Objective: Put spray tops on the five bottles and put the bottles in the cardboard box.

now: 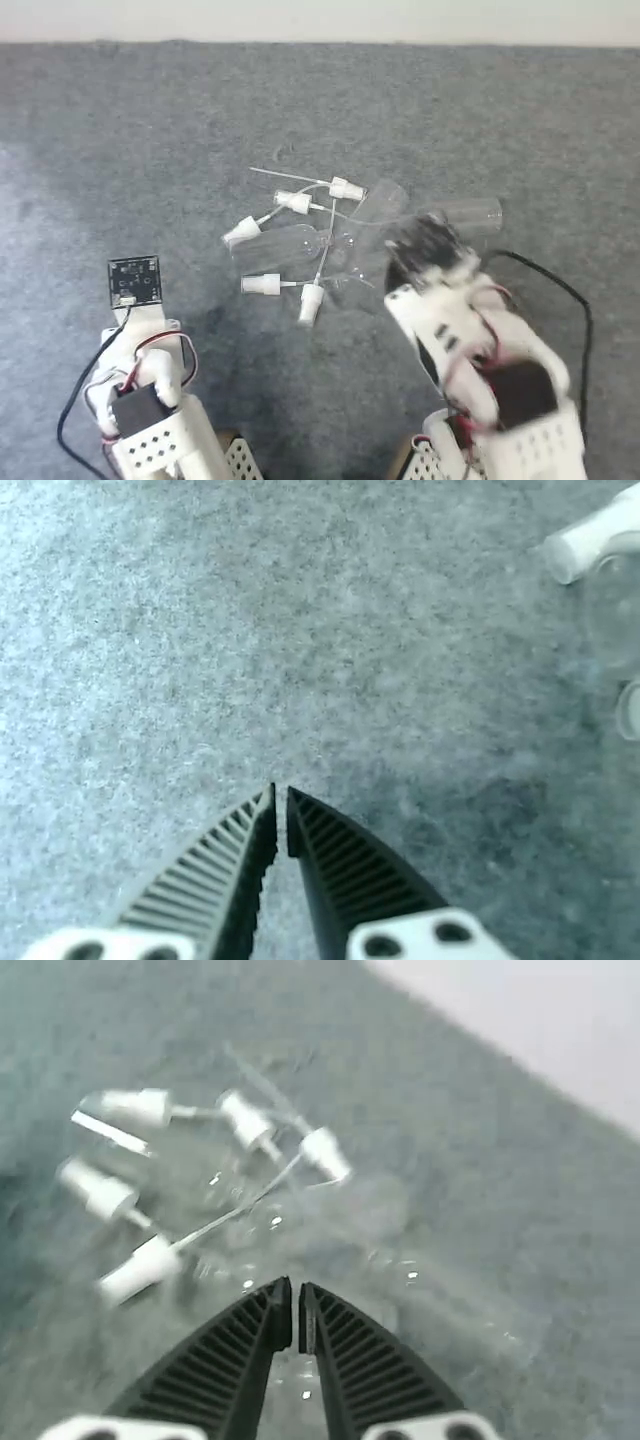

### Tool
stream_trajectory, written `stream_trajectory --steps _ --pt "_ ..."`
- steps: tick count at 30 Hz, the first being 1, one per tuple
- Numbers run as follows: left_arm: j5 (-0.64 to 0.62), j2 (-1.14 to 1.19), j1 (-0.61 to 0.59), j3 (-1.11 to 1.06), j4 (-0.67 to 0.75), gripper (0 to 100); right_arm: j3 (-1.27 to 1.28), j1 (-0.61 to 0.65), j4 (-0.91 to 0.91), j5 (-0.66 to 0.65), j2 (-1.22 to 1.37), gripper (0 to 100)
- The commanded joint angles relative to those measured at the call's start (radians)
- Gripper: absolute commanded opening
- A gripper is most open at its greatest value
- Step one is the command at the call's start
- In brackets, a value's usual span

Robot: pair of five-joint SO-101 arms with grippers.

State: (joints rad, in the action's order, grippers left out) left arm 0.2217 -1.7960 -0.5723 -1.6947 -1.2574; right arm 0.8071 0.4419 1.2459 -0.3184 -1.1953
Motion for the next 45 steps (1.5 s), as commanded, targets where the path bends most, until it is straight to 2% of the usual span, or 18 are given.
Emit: stream_trajectory --steps 1,5,10,16,25,34,39,45 --pt "-0.012 -0.009 -0.005 0.062 0.003 1 -0.126 0.077 -0.021 -0.008 0.182 3.7" --pt "-0.012 -0.009 -0.012 0.062 0.003 1 -0.199 0.15 -0.028 -0.006 0.363 8.4" --pt "-0.014 -0.009 -0.081 0.064 0.031 2 -0.25 0.237 -0.16 -0.015 0.578 9.2" --pt "-0.014 -0.009 -0.084 0.064 0.031 2 -0.368 0.317 -0.213 -0.015 0.825 18.5" --pt "-0.014 -0.009 -0.086 0.062 0.031 2 -0.612 0.43 -0.214 -0.015 1.139 16.2" --pt "-0.012 -0.009 -0.086 0.062 0.031 2 -0.724 0.481 -0.22 -0.017 1.366 16.2" --pt "-0.012 -0.009 -0.086 0.062 0.031 2 -0.738 0.495 -0.232 -0.077 1.445 16.2" --pt "-0.012 -0.009 -0.086 0.062 0.031 2 -0.824 0.476 -0.242 -0.078 1.564 16.2"
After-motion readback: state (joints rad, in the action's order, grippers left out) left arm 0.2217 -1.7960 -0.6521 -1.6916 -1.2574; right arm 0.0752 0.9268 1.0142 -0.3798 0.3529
